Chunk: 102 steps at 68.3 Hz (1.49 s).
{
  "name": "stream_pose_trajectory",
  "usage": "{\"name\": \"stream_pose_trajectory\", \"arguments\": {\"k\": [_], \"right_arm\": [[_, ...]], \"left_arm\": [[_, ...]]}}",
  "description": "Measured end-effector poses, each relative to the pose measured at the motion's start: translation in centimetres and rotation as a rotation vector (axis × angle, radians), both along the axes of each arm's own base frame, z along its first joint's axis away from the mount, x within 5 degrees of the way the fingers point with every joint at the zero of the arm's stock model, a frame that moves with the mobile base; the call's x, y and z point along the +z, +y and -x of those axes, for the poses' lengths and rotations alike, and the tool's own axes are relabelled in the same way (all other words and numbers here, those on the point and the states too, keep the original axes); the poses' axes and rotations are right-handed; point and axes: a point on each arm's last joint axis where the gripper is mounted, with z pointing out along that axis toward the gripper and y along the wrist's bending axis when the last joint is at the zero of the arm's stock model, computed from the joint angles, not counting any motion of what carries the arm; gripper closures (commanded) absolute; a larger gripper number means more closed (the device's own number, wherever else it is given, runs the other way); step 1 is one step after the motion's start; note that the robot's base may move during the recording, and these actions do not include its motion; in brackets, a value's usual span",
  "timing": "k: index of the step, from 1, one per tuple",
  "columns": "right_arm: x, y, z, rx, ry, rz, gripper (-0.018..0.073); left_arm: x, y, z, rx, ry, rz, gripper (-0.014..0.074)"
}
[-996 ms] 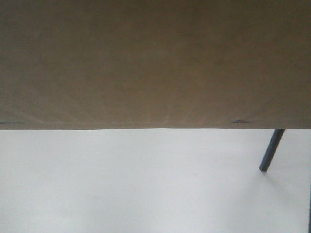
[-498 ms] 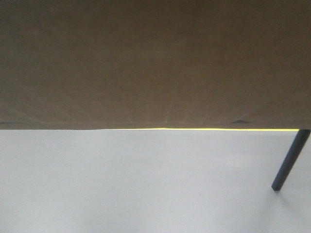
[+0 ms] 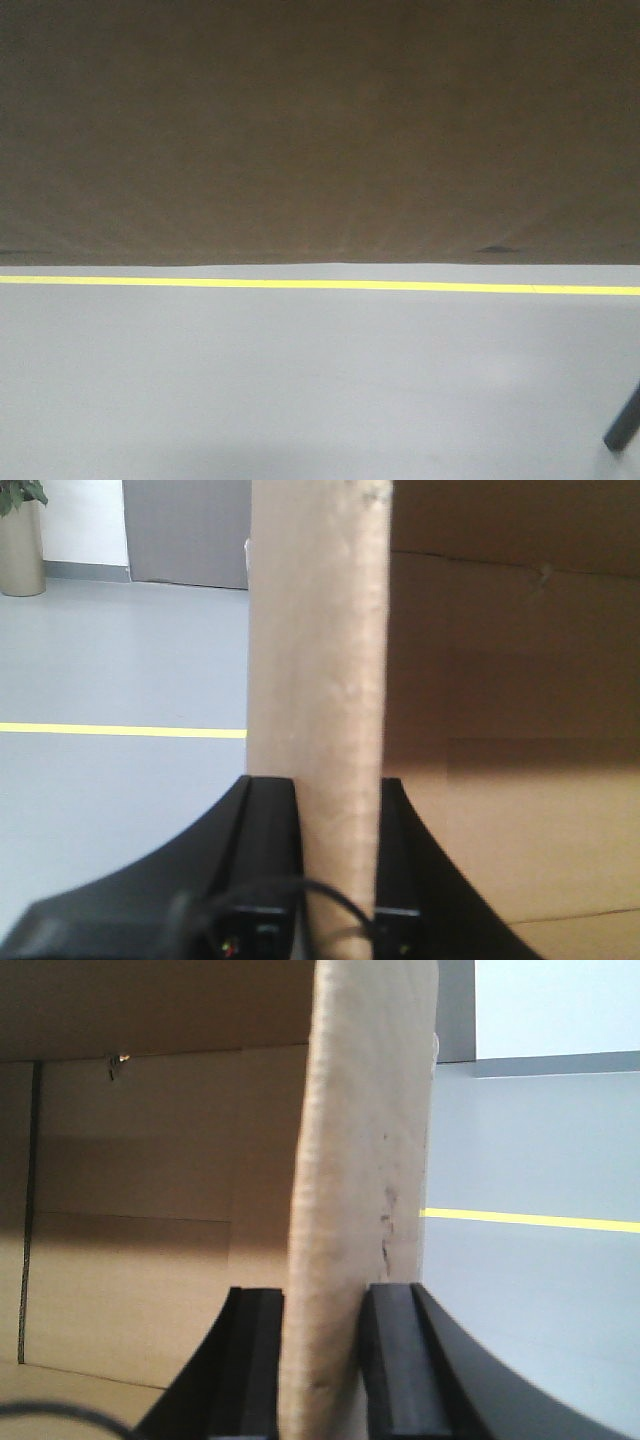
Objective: Grab box from left shelf to table start
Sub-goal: 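Keep the box clamped in both grippers while driving across the floor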
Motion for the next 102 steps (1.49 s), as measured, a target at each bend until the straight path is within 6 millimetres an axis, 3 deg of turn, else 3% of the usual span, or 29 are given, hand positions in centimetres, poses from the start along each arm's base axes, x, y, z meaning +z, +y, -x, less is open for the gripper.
{"name": "stream_pose_trajectory", "arguments": {"k": [102], "right_arm": [[0.0, 0.0, 0.0, 0.0, 0.0, -0.001, 0.0505]], "left_arm": [[0.0, 0.0, 0.0, 0.0, 0.0, 0.0, 0.0696]]}}
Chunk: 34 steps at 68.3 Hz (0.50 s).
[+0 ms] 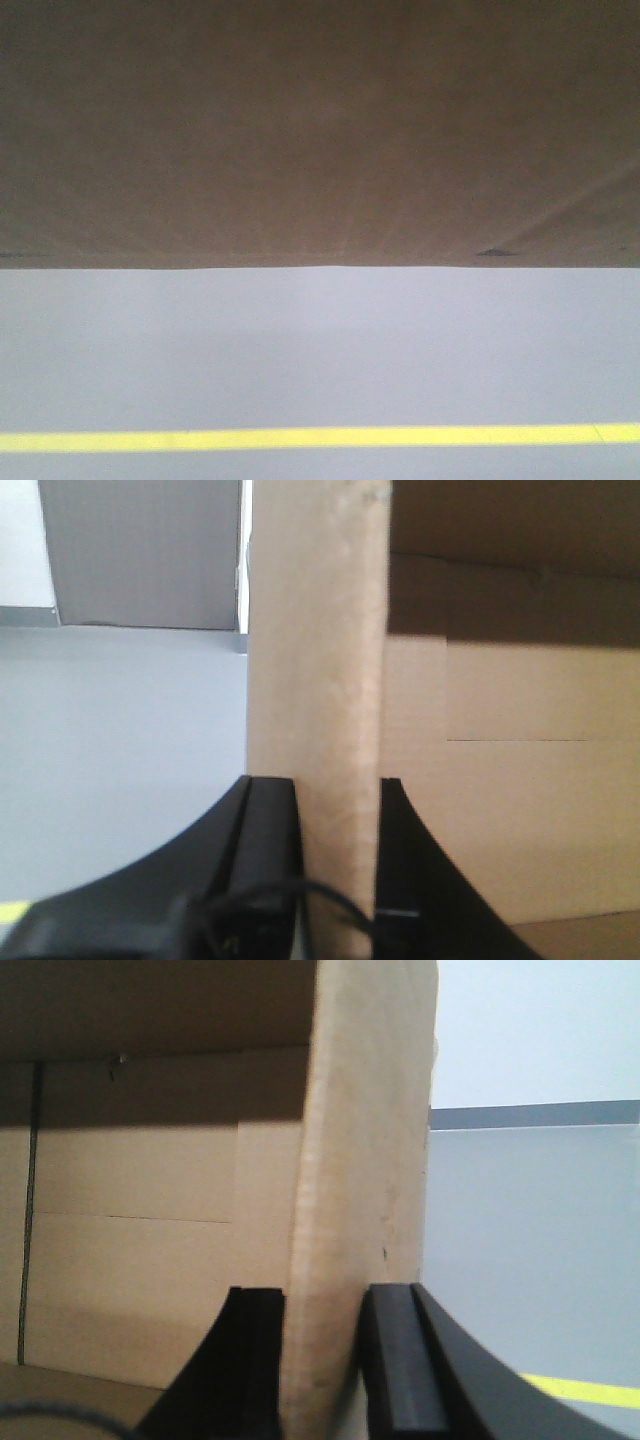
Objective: Grab box from left shelf to table start
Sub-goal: 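Keep the box clamped in both grippers while driving across the floor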
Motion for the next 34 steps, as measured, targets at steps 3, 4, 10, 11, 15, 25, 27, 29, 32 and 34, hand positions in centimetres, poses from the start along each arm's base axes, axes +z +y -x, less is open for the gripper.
{"name": "stream_pose_trajectory", "arguments": {"k": [3, 4, 10, 11, 15, 25, 27, 29, 32, 34], "right_arm": [[0.0, 0.0, 0.0, 0.0, 0.0, 0.0, 0.0505], [0.0, 0.0, 0.0, 0.0, 0.0, 0.0, 0.0505], [0.0, 0.0, 0.0, 0.0, 0.0, 0.0, 0.0505], [0.0, 0.0, 0.0, 0.0, 0.0, 0.0, 0.0505], [0.0, 0.0, 0.0, 0.0, 0.0, 0.0, 0.0505], [0.0, 0.0, 0.0, 0.0, 0.0, 0.0, 0.0505], [0.0, 0.0, 0.0, 0.0, 0.0, 0.0, 0.0505], [0.0, 0.0, 0.0, 0.0, 0.0, 0.0, 0.0505], [0.0, 0.0, 0.0, 0.0, 0.0, 0.0, 0.0505], [0.0, 0.0, 0.0, 0.0, 0.0, 0.0, 0.0505]], "left_arm": [[0.0, 0.0, 0.0, 0.0, 0.0, 0.0, 0.0696], [0.0, 0.0, 0.0, 0.0, 0.0, 0.0, 0.0696], [0.0, 0.0, 0.0, 0.0, 0.0, 0.0, 0.0696], [0.0, 0.0, 0.0, 0.0, 0.0, 0.0, 0.0696], [0.0, 0.0, 0.0, 0.0, 0.0, 0.0, 0.0696], [0.0, 0.0, 0.0, 0.0, 0.0, 0.0, 0.0696], [0.0, 0.0, 0.0, 0.0, 0.0, 0.0, 0.0696], [0.0, 0.0, 0.0, 0.0, 0.0, 0.0, 0.0696], [0.0, 0.0, 0.0, 0.0, 0.0, 0.0, 0.0696], [0.0, 0.0, 0.0, 0.0, 0.0, 0.0, 0.0696]]}}
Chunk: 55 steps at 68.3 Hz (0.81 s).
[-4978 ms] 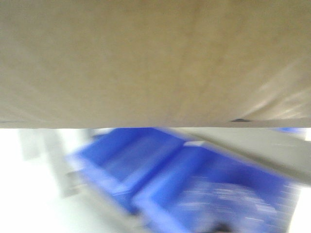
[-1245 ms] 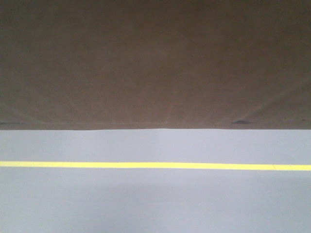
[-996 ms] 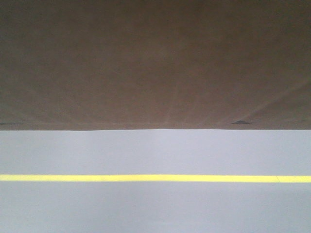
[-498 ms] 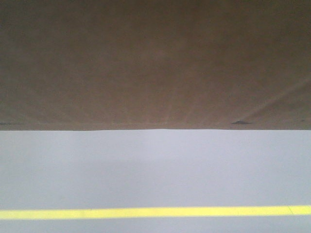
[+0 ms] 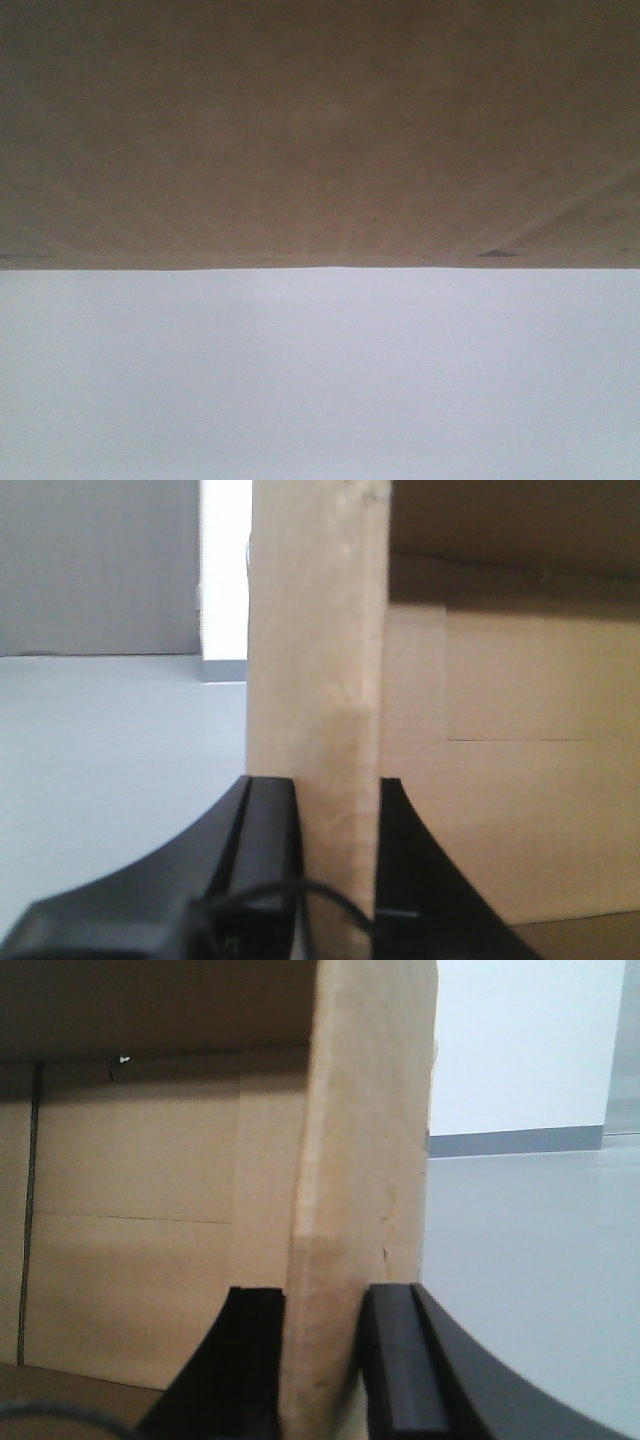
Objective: Grab box from left shelf to table start
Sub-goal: 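Keep the box clamped in both grippers while driving across the floor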
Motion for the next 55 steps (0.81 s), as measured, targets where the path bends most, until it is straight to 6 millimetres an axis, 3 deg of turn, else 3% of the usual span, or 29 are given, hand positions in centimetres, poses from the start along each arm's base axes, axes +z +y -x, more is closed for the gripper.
{"name": "stream_pose_trajectory", "arguments": {"k": [55], "right_arm": [[0.0, 0.0, 0.0, 0.0, 0.0, 0.0, 0.0505]], "left_arm": [[0.0, 0.0, 0.0, 0.0, 0.0, 0.0, 0.0696]]}}
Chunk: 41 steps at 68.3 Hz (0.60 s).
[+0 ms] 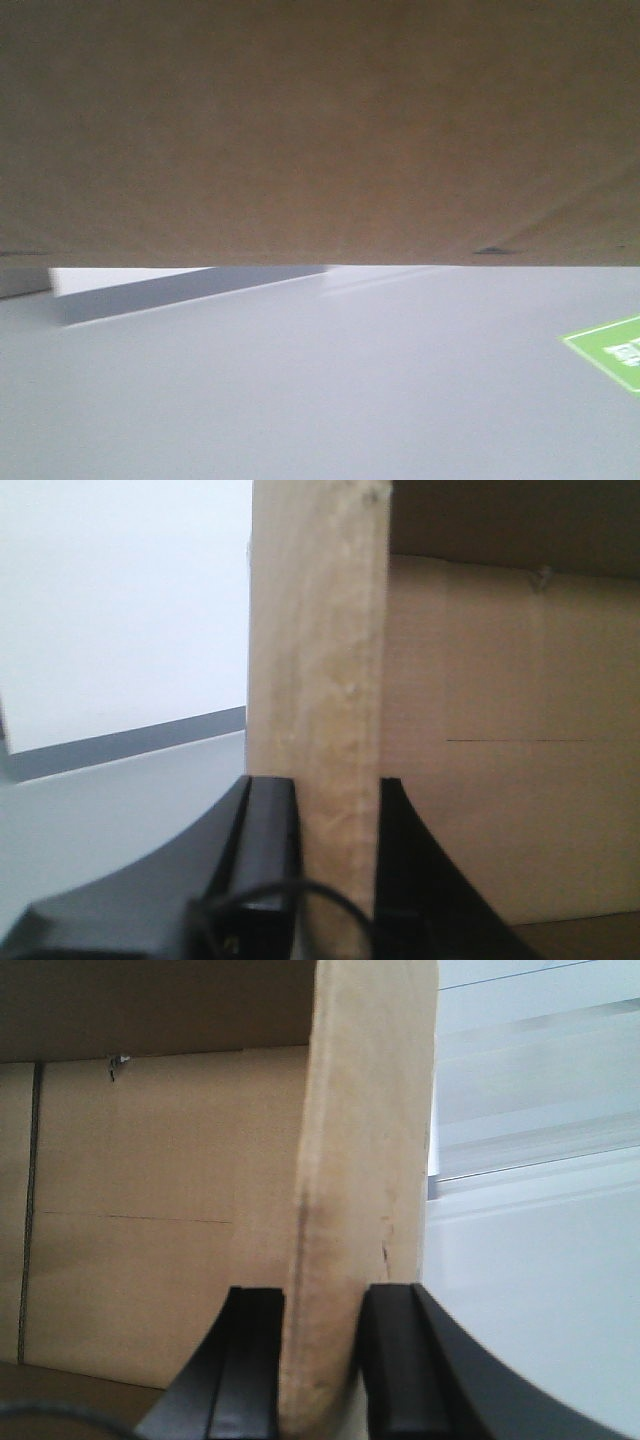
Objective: Grab box from left shelf to table start
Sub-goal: 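Keep the box clamped in both grippers while driving across the floor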
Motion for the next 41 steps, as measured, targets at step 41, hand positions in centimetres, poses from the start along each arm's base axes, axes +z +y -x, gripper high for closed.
{"name": "stream_pose_trajectory", "arguments": {"k": [41], "right_arm": [[0.0, 0.0, 0.0, 0.0, 0.0, 0.0, 0.0505]], "left_arm": [[0.0, 0.0, 0.0, 0.0, 0.0, 0.0, 0.0696]]}}
